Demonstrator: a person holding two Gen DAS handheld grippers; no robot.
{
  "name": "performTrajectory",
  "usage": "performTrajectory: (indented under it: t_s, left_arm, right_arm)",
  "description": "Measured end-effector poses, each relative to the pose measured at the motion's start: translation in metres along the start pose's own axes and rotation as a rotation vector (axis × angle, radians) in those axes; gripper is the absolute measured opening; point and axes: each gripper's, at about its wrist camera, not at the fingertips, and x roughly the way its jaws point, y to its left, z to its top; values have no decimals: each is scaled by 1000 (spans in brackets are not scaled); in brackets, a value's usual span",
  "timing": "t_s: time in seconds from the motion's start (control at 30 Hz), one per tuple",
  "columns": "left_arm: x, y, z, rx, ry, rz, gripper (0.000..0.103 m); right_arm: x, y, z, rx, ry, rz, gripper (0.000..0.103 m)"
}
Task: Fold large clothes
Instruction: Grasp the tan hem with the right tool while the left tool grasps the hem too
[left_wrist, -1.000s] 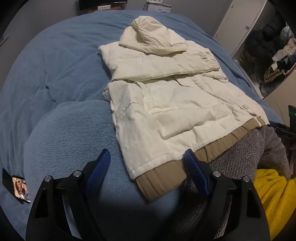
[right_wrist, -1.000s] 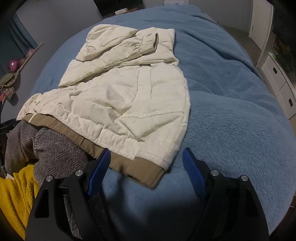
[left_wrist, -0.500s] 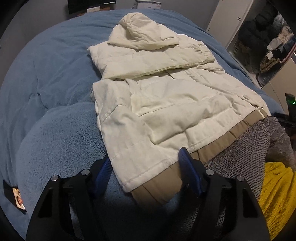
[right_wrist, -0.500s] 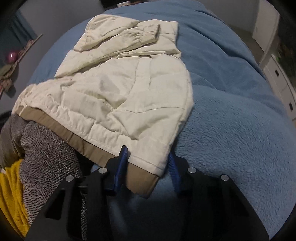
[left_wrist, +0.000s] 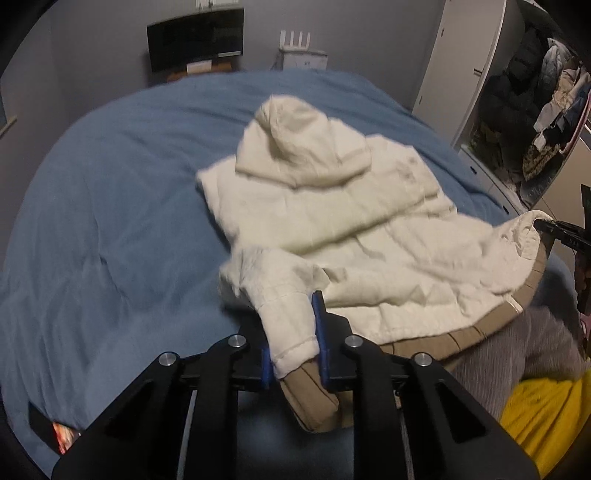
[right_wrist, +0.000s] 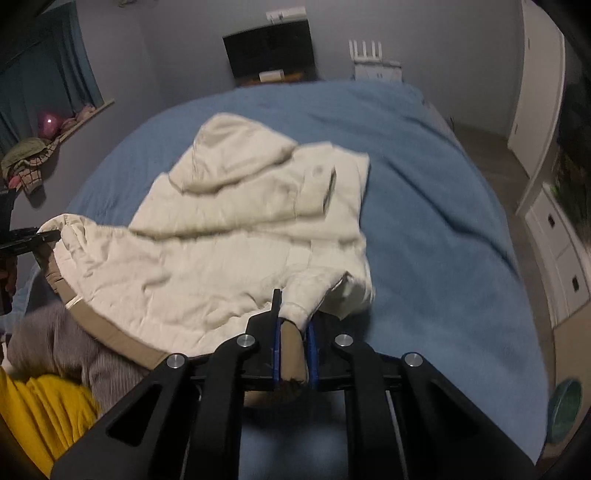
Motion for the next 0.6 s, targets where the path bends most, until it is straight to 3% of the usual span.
performTrajectory:
  t_s: [0.17, 0.33, 0.6]
  left_arm:
    - [7, 15, 37, -12, -40, 21, 17]
    - [25, 44, 73, -93, -58, -2, 17]
    - [75, 84, 126, -227, -68, 16, 17]
  right_arm:
    - [8, -8, 47, 5, -78, 11, 9]
    - [23, -18, 85, 23, -128, 14, 9]
    - [80, -38, 150, 151, -230, 6, 9]
